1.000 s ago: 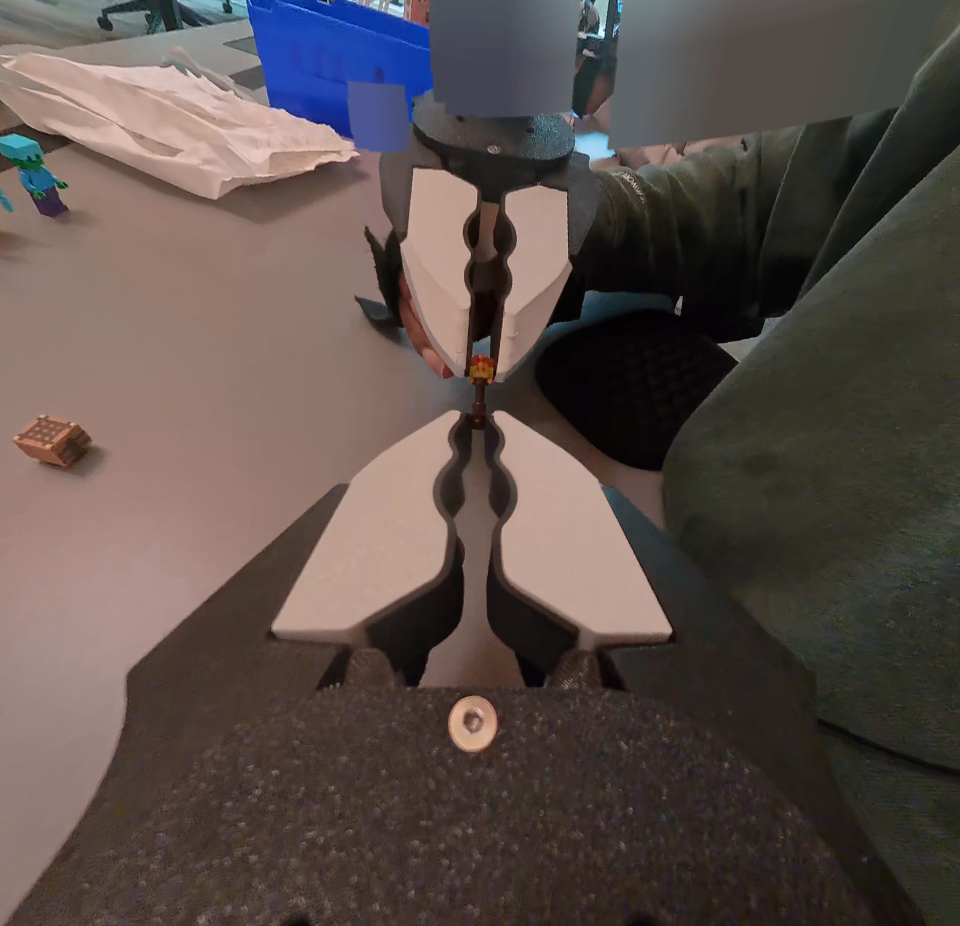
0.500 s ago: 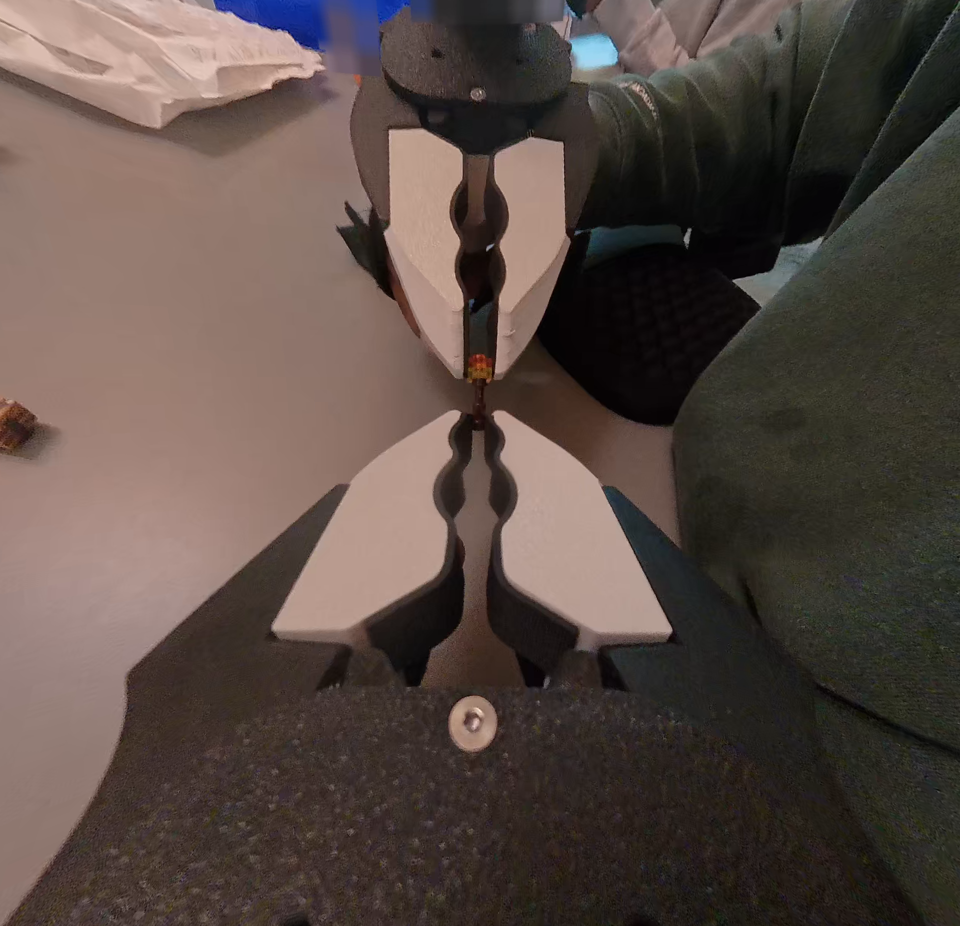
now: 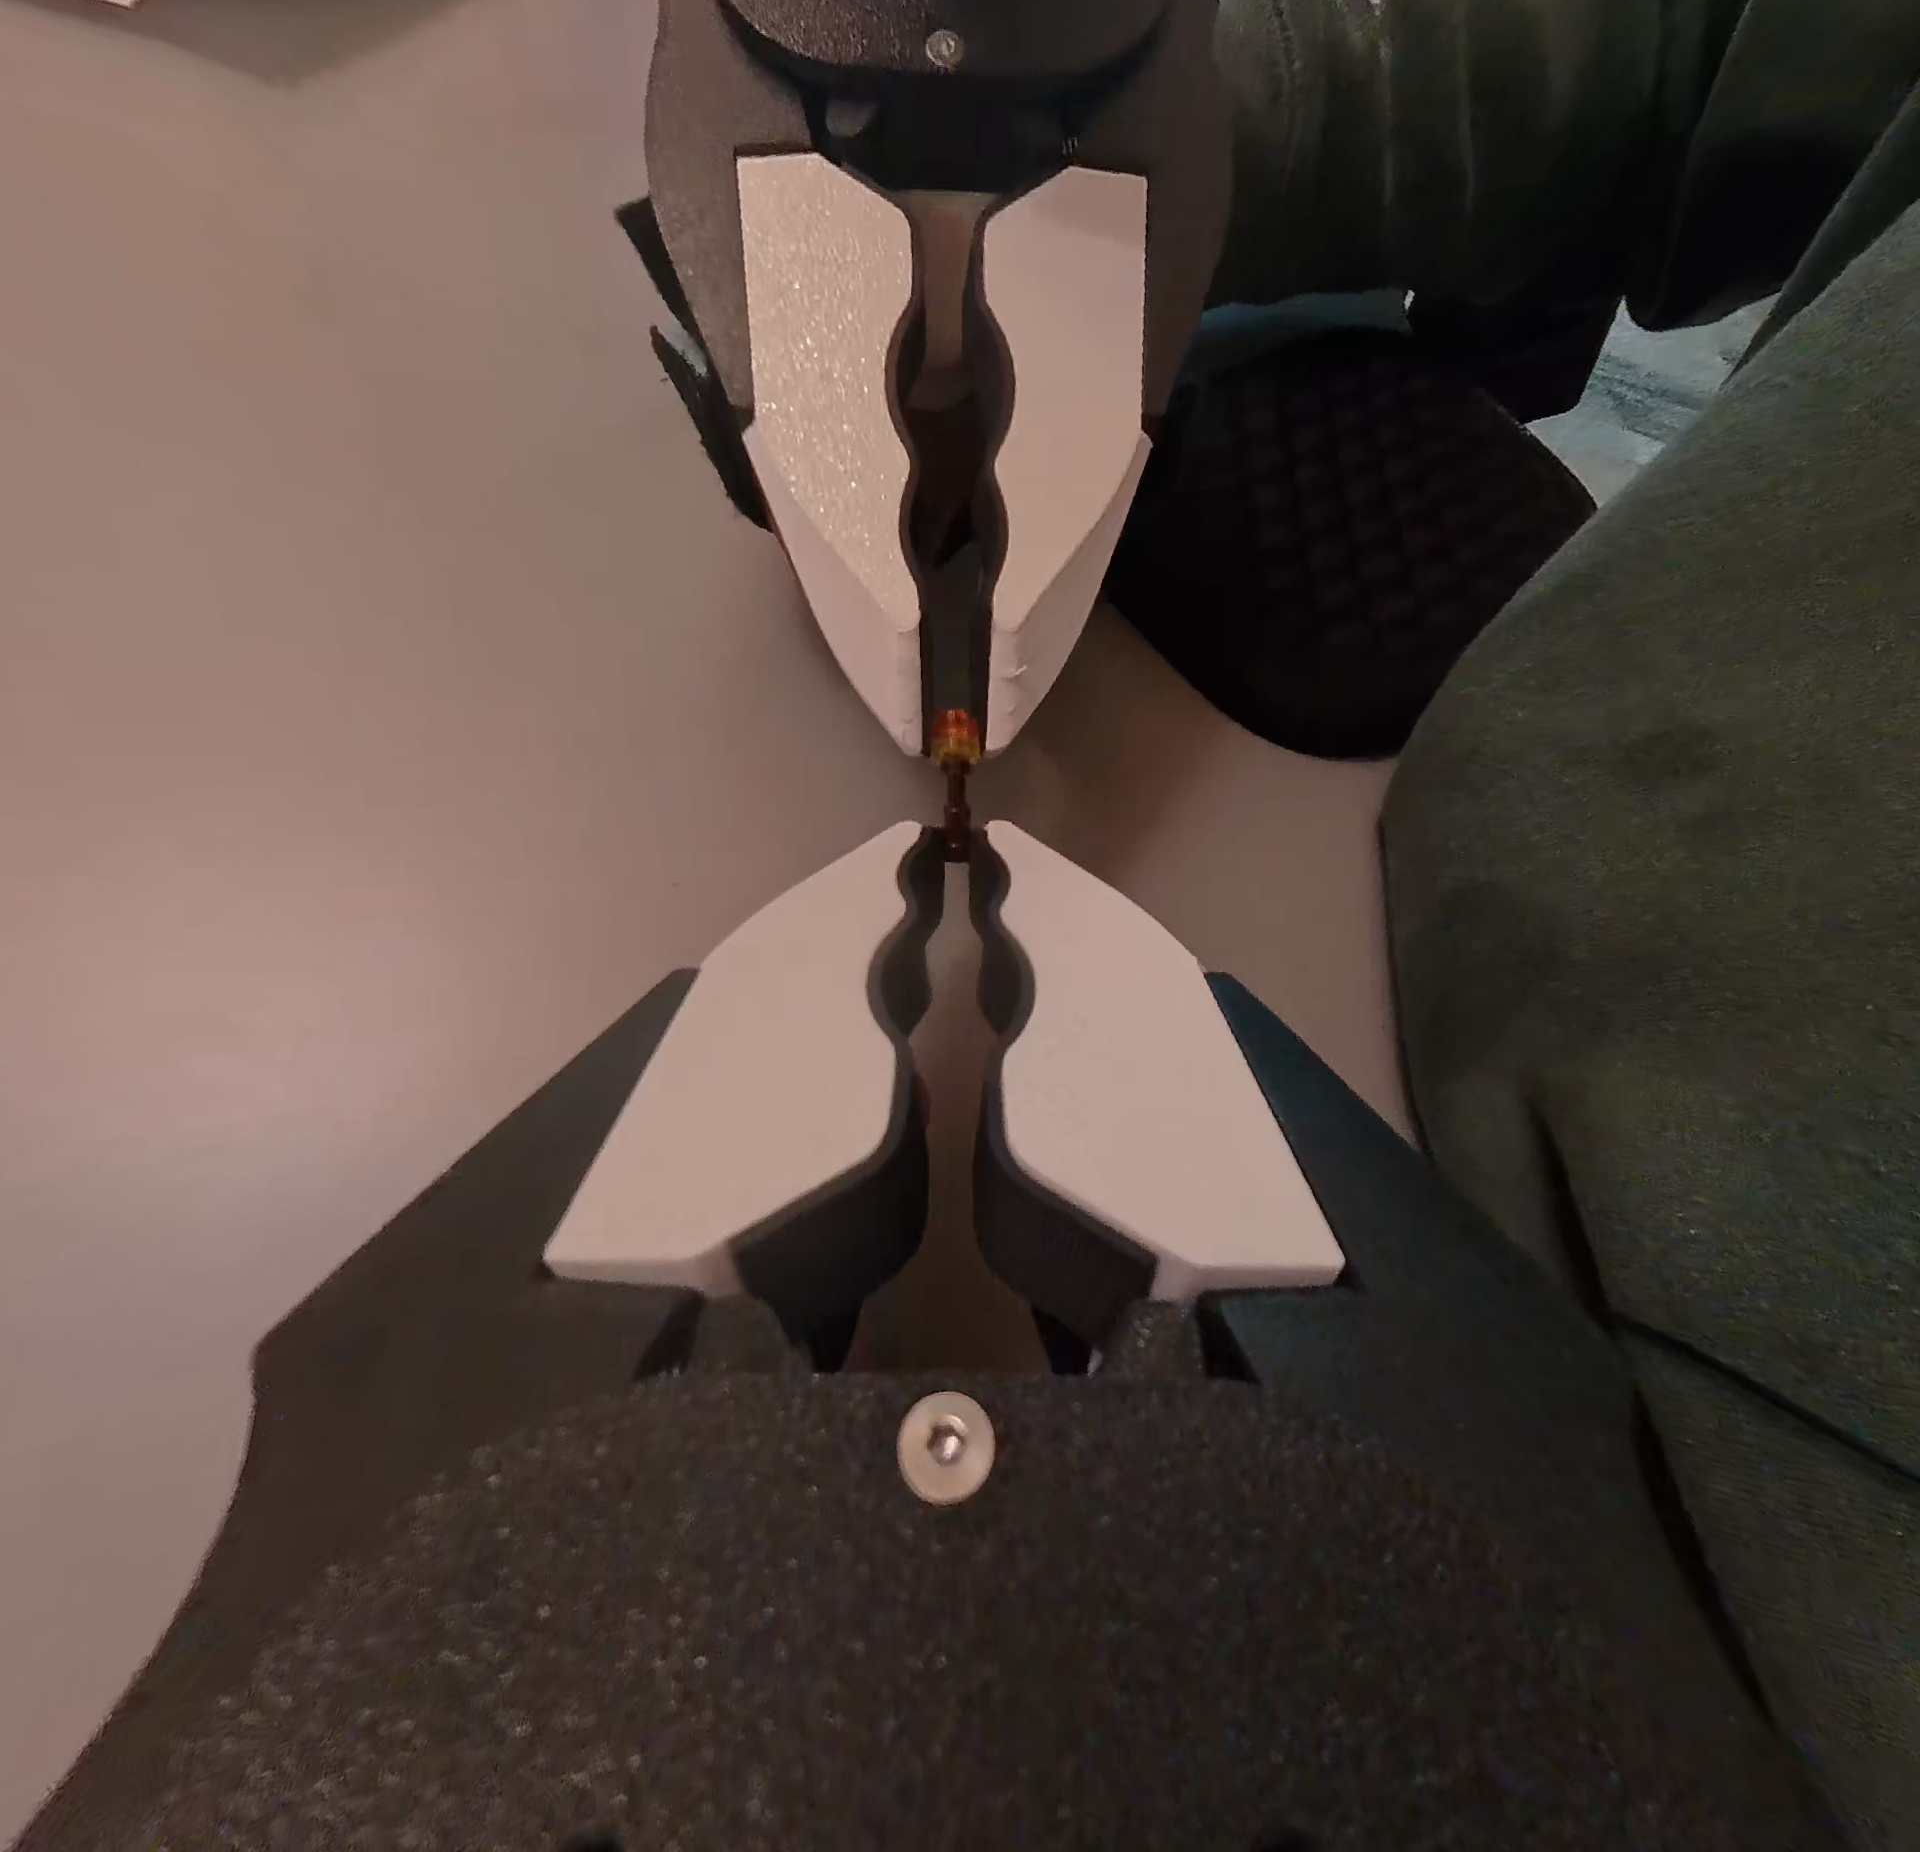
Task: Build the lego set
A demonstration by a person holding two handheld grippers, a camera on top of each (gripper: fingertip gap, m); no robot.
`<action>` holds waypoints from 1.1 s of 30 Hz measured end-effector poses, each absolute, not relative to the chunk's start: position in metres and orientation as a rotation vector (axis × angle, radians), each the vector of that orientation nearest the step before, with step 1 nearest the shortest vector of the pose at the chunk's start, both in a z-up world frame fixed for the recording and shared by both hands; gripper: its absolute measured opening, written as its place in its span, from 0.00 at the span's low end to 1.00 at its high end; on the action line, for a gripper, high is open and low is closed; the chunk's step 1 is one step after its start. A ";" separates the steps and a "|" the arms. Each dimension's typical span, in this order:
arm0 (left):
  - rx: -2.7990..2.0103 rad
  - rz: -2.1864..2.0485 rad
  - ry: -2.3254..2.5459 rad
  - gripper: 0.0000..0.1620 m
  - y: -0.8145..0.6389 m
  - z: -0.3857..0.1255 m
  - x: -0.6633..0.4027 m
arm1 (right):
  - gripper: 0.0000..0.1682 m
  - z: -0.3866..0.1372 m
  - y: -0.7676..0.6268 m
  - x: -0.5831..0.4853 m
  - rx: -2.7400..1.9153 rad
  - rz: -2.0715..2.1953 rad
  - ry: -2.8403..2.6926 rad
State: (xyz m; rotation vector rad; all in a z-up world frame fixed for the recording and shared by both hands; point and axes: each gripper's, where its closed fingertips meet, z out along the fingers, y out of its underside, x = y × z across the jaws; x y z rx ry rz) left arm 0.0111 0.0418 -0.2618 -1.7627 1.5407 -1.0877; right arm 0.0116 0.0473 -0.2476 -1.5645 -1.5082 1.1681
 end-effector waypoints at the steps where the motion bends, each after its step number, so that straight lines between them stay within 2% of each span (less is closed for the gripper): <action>1: -1.757 -1.082 1.537 0.03 0.043 -0.260 0.011 | 0.04 -0.246 0.048 0.012 -1.564 1.155 -1.515; 8: -1.732 -1.095 1.505 0.03 0.046 -0.249 0.010 | 0.04 -0.237 0.050 0.012 -1.545 1.120 -1.541; 33: -1.521 -1.333 1.175 0.03 0.056 -0.183 0.007 | 0.04 -0.176 0.058 0.009 -1.341 1.282 -1.122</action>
